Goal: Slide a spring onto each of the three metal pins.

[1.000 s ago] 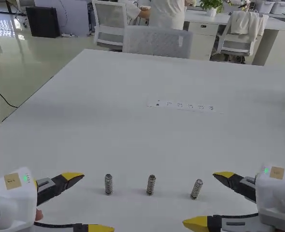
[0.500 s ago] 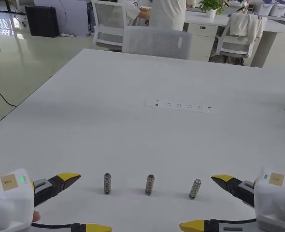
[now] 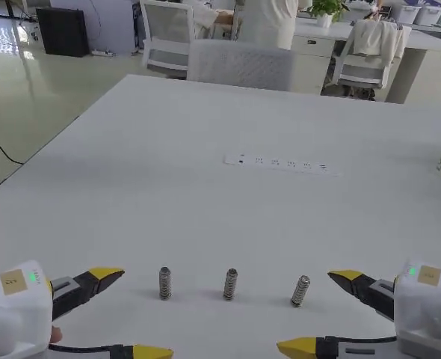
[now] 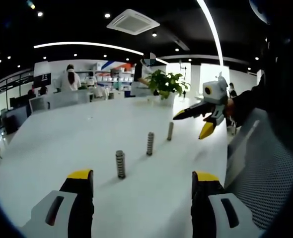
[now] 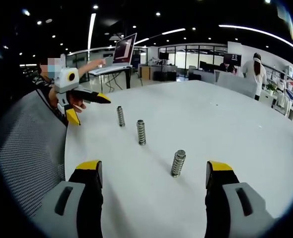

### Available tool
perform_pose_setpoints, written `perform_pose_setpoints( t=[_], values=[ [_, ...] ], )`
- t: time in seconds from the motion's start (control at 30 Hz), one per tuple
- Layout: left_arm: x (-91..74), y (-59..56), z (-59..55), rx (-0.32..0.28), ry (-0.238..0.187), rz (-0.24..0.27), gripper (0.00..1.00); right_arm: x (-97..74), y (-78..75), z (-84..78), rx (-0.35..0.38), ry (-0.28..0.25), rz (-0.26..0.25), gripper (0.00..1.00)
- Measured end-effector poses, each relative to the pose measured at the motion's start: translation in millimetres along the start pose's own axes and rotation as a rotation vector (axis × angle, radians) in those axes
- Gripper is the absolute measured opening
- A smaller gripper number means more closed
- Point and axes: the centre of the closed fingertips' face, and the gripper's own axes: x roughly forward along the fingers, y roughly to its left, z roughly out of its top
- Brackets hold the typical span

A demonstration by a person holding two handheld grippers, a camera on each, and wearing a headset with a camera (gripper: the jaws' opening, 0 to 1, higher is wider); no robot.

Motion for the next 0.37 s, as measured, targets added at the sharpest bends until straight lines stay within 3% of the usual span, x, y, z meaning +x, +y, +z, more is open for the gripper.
perform_pose_setpoints(
  t=[0.37],
  values=[
    [0.4,-2.0,-0.4,0.002,0.004,-0.002,0.77,-1.6,0.5,-1.2,0.009,0.001,-0.005,0.86]
  ],
)
